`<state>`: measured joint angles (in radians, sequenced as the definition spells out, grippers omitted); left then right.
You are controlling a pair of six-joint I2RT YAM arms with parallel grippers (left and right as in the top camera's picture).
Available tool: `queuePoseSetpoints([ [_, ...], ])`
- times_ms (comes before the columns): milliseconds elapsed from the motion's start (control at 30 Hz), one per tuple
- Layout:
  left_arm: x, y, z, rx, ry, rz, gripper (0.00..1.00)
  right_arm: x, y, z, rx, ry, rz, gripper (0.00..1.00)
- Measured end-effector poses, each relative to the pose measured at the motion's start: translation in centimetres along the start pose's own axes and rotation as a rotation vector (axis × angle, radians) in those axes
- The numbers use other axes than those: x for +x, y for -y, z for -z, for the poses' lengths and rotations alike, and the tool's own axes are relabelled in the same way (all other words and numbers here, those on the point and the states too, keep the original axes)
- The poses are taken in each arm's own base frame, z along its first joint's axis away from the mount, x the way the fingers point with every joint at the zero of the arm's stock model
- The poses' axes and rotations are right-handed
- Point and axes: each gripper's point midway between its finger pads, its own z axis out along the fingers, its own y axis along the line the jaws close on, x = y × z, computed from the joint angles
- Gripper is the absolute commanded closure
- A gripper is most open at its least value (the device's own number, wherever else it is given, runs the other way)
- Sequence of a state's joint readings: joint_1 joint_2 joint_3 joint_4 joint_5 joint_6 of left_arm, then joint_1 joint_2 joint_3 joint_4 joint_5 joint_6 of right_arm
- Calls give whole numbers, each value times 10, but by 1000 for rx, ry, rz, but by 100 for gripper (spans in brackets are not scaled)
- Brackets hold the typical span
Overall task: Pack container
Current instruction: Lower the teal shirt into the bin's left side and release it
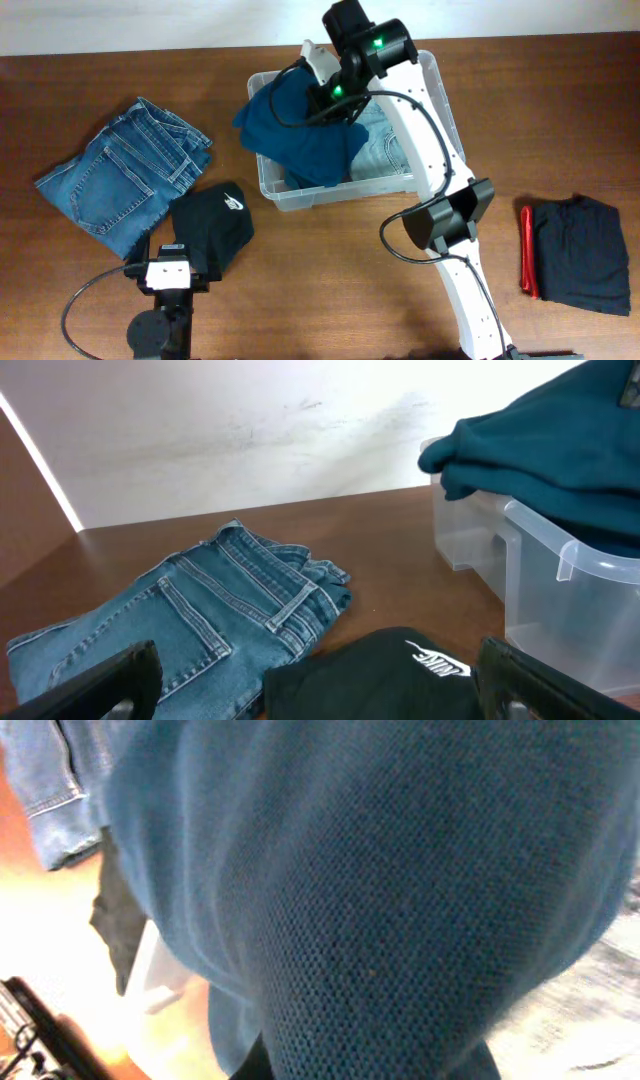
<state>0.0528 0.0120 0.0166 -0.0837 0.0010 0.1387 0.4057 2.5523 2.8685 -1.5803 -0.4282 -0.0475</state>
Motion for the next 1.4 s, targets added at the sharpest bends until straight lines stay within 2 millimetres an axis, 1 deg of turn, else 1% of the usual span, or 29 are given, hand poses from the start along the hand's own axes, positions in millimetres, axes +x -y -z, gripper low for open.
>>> queuePoseSetpoints([
  [33,0,0,0,0,0,0,0,0,3,-2,6,-3,-5,95],
  [133,0,0,0,0,0,0,0,2,13,-14,23,-21,-18,87],
  [167,0,0,0,0,0,0,0,3,17,-19,27,-29,-22,83],
  [233,0,0,0,0,0,0,0,7,21,-28,32,-47,-33,64],
  [267,0,0,0,0,0,0,0,9,24,-31,35,-58,-43,59],
  [333,0,0,0,0,0,0,0,11,26,-34,44,-66,-46,54],
  [367,0,0,0,0,0,0,0,11,27,-34,50,-67,-45,49],
  [467,0,0,0,0,0,0,0,12,35,-34,92,-70,-51,48],
  [533,0,0,0,0,0,0,0,16,45,-32,154,-86,-59,48],
  [700,0,0,0,0,0,0,0,18,59,-29,240,-92,-75,48],
  [800,0,0,0,0,0,0,0,17,62,-27,259,-88,-78,48],
  [900,0,0,0,0,0,0,0,14,61,-20,275,-71,-83,48],
  [1033,0,0,0,0,0,0,0,10,64,-11,312,-40,-157,47],
  [1067,0,0,0,0,0,0,0,10,65,-11,317,-38,-166,46],
  [1100,0,0,0,0,0,0,0,11,66,-10,325,-37,-174,37],
  [1167,0,0,0,0,0,0,0,11,69,-9,347,-33,-199,27],
  [1300,0,0,0,0,0,0,0,11,77,-6,397,-30,-203,18],
  [1400,0,0,0,0,0,0,0,12,81,-4,423,-31,-195,18],
])
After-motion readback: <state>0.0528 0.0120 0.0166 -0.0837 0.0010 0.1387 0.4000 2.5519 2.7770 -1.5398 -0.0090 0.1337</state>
